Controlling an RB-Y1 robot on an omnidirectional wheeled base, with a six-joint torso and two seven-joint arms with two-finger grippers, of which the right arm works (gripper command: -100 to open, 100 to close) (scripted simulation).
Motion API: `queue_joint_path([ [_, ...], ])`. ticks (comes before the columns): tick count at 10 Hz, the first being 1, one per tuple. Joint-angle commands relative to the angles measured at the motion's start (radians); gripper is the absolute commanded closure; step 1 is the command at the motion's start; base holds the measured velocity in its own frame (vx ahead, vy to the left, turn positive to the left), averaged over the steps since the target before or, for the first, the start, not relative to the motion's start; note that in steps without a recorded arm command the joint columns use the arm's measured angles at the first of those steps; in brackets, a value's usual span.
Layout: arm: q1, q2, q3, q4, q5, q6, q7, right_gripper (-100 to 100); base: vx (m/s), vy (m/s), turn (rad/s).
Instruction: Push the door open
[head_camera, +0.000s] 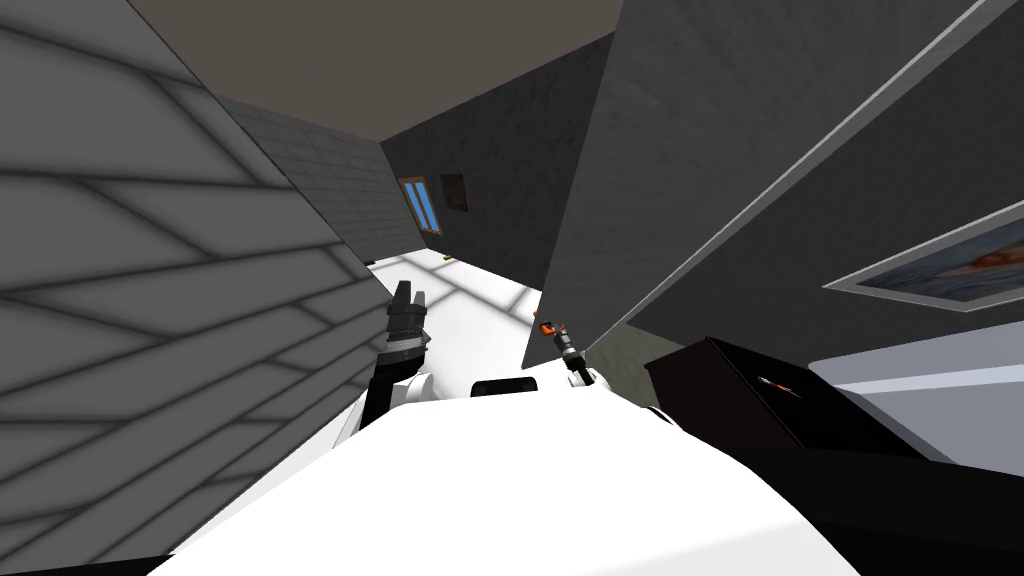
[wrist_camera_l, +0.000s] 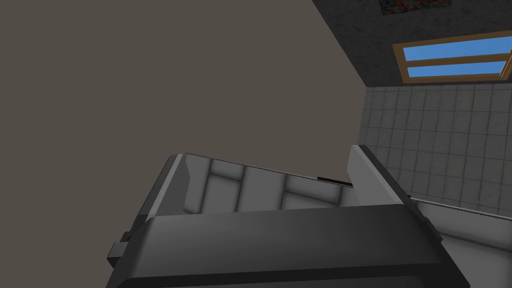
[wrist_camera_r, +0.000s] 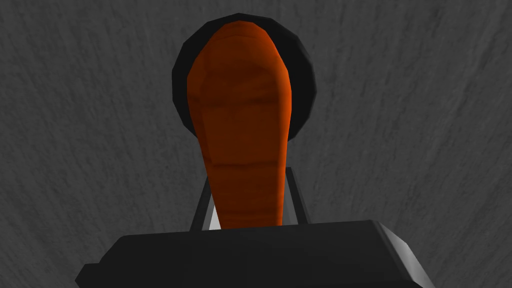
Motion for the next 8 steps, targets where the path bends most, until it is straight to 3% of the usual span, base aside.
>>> queue_joint_path([
  [1,-0.028,0.008,-0.027,0.011,-0.019,0.014,0.022,100,0.145,0.102,-0.022],
  [3,-0.049,0.033,-0.059,0.022,-0.043,0.049,0.053,100,0.178,0.095,-0.017],
  [4,-0.049,0.033,-0.059,0.022,-0.043,0.049,0.053,100,0.142,0.087,-0.025],
  [6,-0.064,0.051,-0.082,0.03,-0.06,0.074,0.076,100,0.154,0.085,-0.026],
  [7,-0.054,0.041,-0.08,0.026,-0.057,0.072,0.069,100,0.074,0.029,-0.023],
  [8,-0.056,0.043,-0.098,0.028,-0.069,0.078,0.081,100,0.144,0.047,-0.052],
])
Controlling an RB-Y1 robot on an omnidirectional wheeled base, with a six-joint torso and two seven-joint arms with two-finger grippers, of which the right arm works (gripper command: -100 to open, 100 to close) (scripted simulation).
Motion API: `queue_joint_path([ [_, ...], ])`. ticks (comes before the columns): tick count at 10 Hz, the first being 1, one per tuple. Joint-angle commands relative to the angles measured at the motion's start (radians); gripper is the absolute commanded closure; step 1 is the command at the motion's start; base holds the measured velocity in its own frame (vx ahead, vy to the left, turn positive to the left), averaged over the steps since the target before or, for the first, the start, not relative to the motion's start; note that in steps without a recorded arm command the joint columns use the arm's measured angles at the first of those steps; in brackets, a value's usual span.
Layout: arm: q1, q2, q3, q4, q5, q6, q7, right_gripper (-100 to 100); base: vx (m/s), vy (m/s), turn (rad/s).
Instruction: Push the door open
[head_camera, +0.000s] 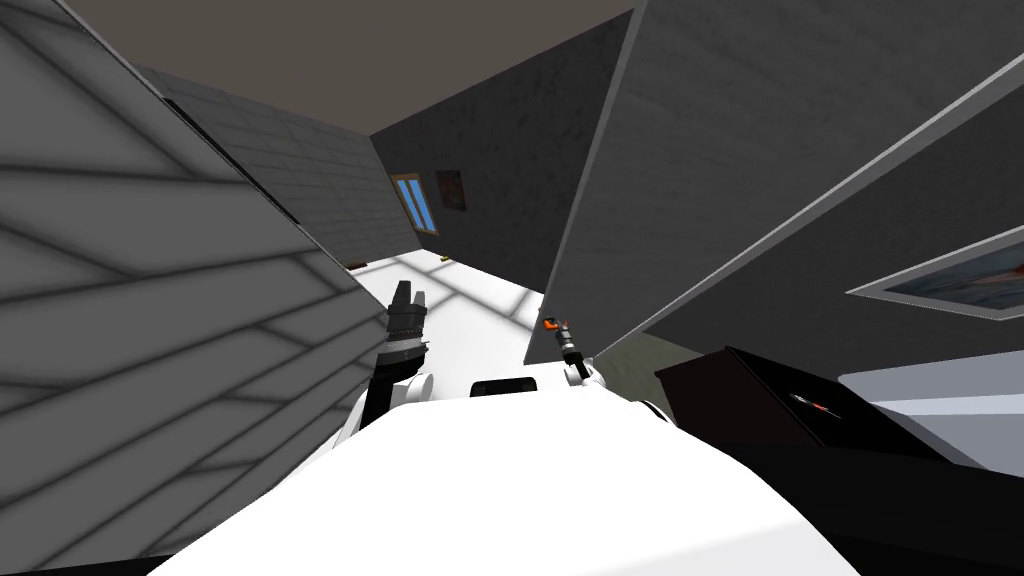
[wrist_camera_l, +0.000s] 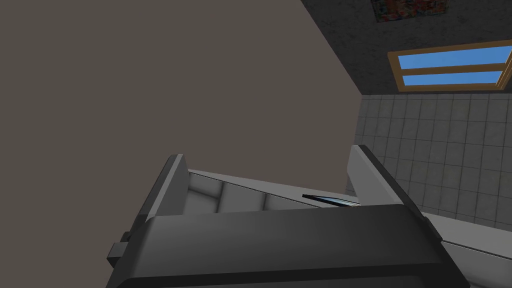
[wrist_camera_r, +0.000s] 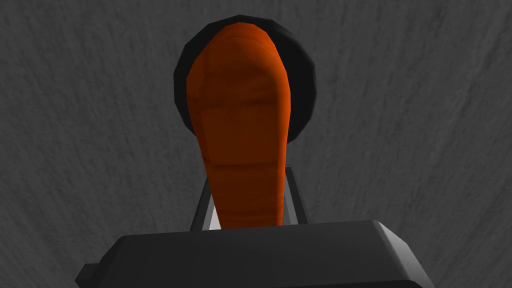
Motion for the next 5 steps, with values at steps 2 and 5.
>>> queue_joint_path([
  [2,-0.002,0.004,-0.026,-0.003,-0.017,0.008,0.018,100,0.199,0.073,-0.06],
  [5,-0.005,0.01,-0.058,0.004,-0.038,0.014,0.04,100,0.211,0.085,-0.048],
])
